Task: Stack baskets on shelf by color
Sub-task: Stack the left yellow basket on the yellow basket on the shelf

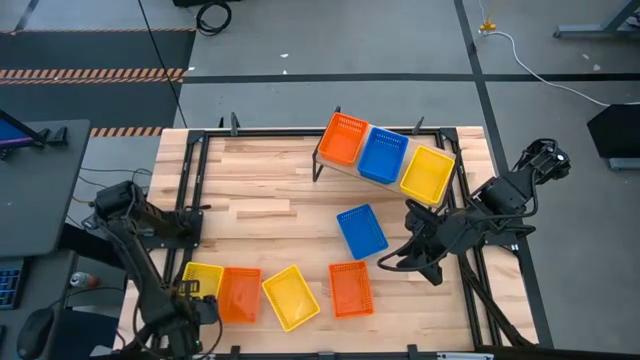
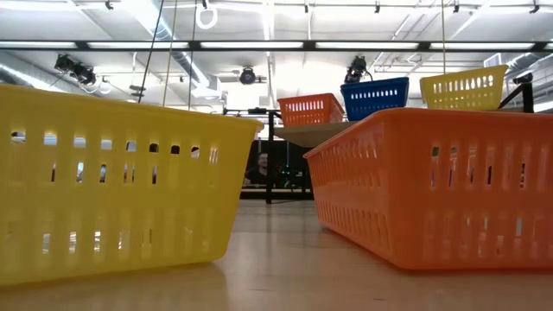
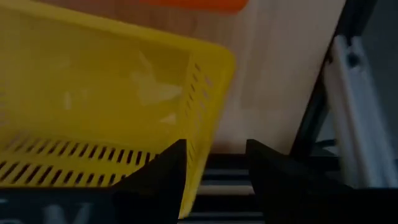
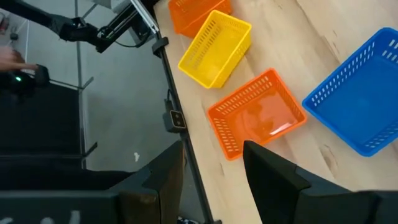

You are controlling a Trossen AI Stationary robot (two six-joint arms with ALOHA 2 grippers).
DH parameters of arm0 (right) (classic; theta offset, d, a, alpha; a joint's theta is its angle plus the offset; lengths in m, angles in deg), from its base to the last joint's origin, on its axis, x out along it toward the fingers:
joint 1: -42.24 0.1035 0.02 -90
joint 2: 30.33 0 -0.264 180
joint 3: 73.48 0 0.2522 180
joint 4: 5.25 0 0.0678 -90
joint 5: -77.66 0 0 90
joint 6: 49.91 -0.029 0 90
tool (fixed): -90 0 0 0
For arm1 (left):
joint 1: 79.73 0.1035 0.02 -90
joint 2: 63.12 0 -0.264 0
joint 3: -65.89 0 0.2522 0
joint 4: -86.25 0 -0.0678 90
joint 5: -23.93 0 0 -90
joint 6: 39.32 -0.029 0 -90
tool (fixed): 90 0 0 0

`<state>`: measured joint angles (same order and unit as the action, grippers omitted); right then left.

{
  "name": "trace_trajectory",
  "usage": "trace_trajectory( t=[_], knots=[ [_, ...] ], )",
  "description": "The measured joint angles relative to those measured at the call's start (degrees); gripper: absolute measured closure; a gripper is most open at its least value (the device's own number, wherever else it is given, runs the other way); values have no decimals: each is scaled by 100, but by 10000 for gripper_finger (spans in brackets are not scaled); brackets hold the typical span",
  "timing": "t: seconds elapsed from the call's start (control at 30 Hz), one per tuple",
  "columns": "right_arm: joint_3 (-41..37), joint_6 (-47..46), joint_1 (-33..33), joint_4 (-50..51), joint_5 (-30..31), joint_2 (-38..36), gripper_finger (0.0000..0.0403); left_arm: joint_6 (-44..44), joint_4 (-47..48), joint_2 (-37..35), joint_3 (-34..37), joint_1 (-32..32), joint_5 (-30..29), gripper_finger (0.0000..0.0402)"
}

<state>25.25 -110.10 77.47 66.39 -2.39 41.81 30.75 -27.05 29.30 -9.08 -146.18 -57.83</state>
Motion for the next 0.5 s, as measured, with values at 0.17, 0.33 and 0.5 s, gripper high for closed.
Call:
trace_trajectory(
  t=[0.17, 0.33, 0.5],
  knots=[
    [0, -178, 15, -1, 3, 0, 232, -203, -323, -2, 555, 17, 3, 230],
    [-2, -237, 24, -22, 3, 0, 232, -240, -528, 0, 1043, 39, -61, 230],
    [-2, -290, 24, -23, 1, 0, 232, -375, -1185, 3, 1318, 89, -51, 230]
  ],
)
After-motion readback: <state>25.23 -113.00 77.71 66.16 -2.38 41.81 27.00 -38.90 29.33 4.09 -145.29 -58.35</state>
